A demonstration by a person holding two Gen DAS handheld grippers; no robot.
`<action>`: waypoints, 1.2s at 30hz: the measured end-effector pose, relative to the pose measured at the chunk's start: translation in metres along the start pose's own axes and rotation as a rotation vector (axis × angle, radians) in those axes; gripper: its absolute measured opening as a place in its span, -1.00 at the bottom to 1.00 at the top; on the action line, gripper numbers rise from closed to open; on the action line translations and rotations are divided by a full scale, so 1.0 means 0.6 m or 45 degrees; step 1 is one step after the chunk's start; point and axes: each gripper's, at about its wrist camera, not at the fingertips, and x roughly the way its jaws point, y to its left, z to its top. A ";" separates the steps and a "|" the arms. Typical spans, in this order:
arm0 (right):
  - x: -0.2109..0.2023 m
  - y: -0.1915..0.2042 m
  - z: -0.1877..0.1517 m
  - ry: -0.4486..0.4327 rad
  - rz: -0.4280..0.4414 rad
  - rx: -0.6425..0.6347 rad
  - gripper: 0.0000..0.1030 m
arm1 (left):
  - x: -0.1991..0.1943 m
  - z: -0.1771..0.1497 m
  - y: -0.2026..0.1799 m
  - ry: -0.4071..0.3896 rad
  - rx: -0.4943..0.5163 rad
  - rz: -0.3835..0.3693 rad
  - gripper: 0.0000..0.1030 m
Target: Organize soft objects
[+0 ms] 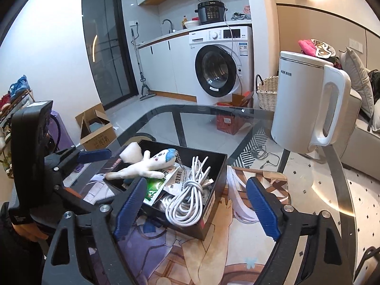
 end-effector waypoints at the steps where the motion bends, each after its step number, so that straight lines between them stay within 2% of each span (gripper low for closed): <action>1: -0.004 0.001 -0.002 -0.004 0.004 -0.001 0.76 | -0.008 -0.002 0.003 -0.013 -0.007 0.008 1.00; 10: -0.016 0.014 -0.015 -0.033 0.024 -0.028 0.98 | -0.043 -0.026 0.032 -0.043 -0.082 0.073 1.00; 22: 0.000 0.051 -0.048 -0.067 0.037 -0.093 0.99 | -0.045 -0.089 0.065 -0.036 -0.147 0.160 1.00; 28: -0.003 0.071 -0.066 -0.135 0.034 -0.116 0.99 | -0.050 -0.110 0.068 -0.083 -0.180 0.152 1.00; 36: -0.007 0.084 -0.094 -0.164 0.010 -0.149 0.99 | -0.049 -0.126 0.068 -0.126 -0.185 0.172 1.00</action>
